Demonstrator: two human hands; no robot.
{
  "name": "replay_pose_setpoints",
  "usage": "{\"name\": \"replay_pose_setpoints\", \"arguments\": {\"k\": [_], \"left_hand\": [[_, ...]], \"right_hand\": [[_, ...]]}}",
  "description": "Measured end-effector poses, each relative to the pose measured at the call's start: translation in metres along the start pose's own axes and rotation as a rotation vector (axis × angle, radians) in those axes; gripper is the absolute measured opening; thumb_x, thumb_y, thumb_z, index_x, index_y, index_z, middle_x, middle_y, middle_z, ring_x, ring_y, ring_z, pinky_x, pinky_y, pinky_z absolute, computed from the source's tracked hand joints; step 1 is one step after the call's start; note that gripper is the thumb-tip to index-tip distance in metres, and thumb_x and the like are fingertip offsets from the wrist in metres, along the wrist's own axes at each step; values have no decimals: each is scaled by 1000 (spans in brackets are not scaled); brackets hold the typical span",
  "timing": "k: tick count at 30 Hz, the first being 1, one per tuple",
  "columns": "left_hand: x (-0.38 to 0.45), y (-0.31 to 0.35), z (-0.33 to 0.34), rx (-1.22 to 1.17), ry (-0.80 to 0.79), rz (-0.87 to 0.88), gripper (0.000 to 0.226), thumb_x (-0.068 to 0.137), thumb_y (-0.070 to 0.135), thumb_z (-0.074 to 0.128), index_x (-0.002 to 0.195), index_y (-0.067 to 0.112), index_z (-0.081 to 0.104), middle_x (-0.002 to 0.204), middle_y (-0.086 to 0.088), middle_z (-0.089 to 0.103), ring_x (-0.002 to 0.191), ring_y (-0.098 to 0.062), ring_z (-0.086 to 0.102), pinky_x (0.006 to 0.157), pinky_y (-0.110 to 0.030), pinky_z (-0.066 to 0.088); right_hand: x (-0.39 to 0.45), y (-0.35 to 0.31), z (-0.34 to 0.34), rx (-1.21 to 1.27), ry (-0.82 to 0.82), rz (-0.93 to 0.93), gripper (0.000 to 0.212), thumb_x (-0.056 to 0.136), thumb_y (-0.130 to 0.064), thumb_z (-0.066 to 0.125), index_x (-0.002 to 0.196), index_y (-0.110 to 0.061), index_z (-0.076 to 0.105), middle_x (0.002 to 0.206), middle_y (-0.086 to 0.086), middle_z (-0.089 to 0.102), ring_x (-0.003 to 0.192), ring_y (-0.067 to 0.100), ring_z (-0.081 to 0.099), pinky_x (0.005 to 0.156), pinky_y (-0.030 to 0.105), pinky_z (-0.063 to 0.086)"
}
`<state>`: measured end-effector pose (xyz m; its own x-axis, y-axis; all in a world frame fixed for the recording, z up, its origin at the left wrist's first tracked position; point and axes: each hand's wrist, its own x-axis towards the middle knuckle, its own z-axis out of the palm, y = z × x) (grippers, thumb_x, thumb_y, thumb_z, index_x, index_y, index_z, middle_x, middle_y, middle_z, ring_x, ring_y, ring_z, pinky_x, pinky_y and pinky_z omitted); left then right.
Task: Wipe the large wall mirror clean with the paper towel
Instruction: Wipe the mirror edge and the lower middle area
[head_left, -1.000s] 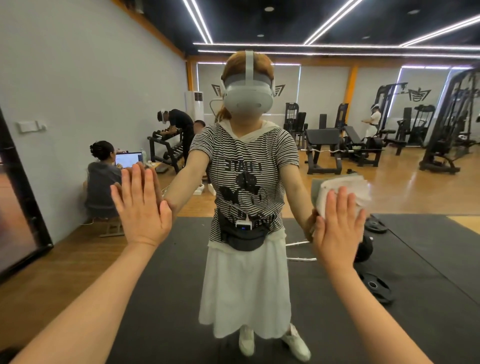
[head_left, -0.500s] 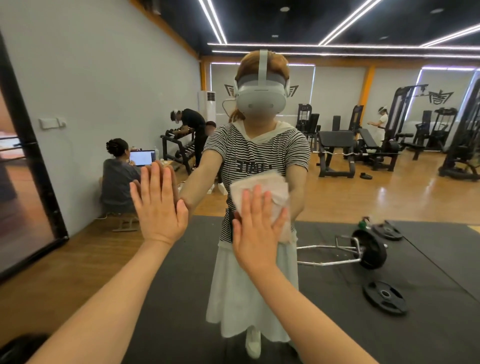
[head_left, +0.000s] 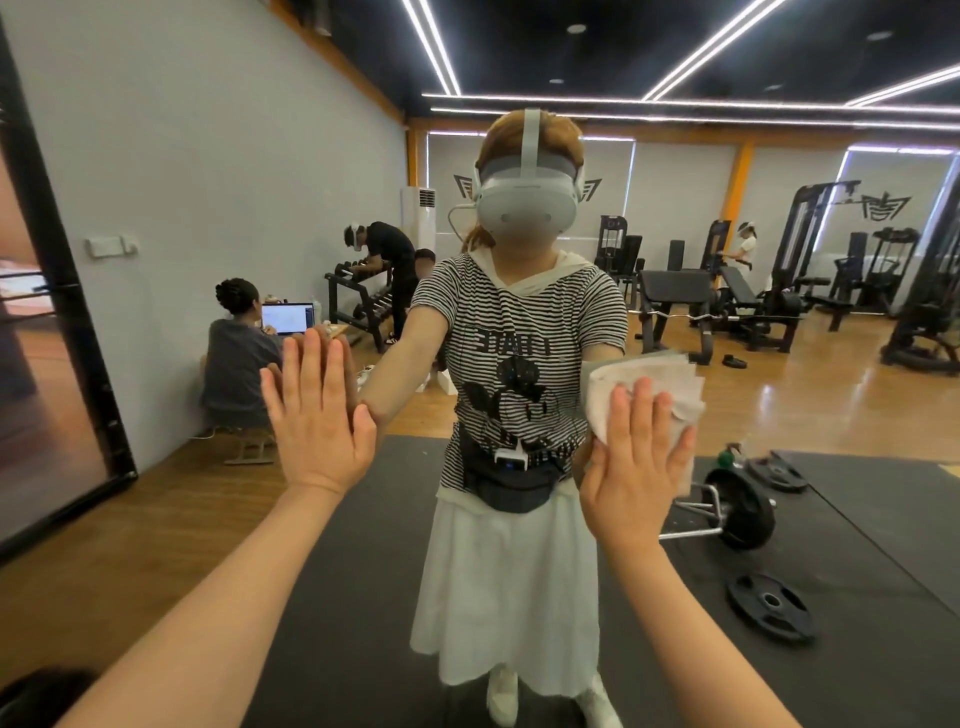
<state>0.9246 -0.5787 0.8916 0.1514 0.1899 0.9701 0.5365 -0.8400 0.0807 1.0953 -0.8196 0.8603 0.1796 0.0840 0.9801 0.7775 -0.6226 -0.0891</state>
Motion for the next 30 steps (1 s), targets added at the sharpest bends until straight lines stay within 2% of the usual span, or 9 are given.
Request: {"name": "replay_pose_setpoints", "arguments": {"k": [4, 8, 18, 22, 24, 30], "left_hand": [[0, 1, 0, -5, -2, 8, 69, 86, 28, 33, 150, 3, 22, 154, -22, 23, 147, -29, 5, 120, -37, -11], [0, 1, 1, -22, 15, -5, 68, 87, 29, 32, 149, 2, 23, 154, -24, 24, 149, -15, -9, 120, -38, -10], [-1, 2, 1, -24, 28, -1, 65, 93, 32, 26, 150, 2, 21, 154, -24, 23, 149, -16, -5, 120, -41, -4], [-3, 2, 2, -7, -9, -18, 64, 98, 40, 18, 151, 4, 18, 154, -25, 22, 149, -27, 3, 119, -48, 1], [-3, 2, 1, 11, -25, -17, 66, 99, 44, 12, 151, 4, 17, 154, -25, 22, 147, -32, 9, 120, -46, 0], [-1, 7, -2, 23, -15, -39, 64, 99, 41, 14, 150, 3, 18, 155, -21, 18, 149, -18, -3, 120, -42, -2]], "right_hand": [[-1, 0, 5, 15, 35, 9, 55, 104, -33, 16, 156, -23, 2, 163, -9, -8, 150, 14, -3, 119, 42, -6], [-2, 1, 7, 13, 54, -12, 56, 104, -33, 18, 156, -23, 2, 163, -8, -8, 150, 14, -3, 119, 43, -4], [-7, 4, 11, -2, 56, -34, 57, 103, -32, 20, 156, -20, 5, 163, -4, -4, 150, 17, 0, 118, 47, -2], [-8, 6, 12, 11, 48, -43, 59, 101, -30, 25, 156, -20, 7, 163, -3, -4, 150, 17, -1, 118, 47, -4], [-9, 6, 12, 24, 48, -49, 64, 97, -28, 31, 156, -19, 7, 163, -3, -4, 150, 17, -1, 118, 47, -5], [-11, 7, 13, 4, 48, -65, 62, 98, -27, 29, 156, -19, 8, 163, -2, -3, 150, 17, -2, 118, 46, -6]]}}
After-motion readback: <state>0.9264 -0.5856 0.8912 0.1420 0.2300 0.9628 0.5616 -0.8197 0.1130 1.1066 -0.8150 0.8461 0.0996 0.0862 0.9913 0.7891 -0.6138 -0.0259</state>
